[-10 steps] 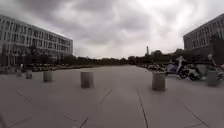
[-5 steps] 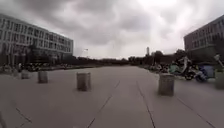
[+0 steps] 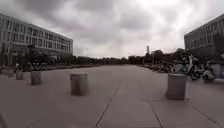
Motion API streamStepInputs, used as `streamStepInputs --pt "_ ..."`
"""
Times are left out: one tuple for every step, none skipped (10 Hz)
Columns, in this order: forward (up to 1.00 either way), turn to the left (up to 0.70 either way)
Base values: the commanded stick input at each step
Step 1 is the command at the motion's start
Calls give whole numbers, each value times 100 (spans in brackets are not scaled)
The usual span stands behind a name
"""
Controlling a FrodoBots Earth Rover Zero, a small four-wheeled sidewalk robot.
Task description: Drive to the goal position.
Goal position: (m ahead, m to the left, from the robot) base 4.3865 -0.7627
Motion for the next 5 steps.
streamStepInputs --pt "70 0" --pt "70 0" --pt "70 0" --pt "70 0" --pt "70 0"
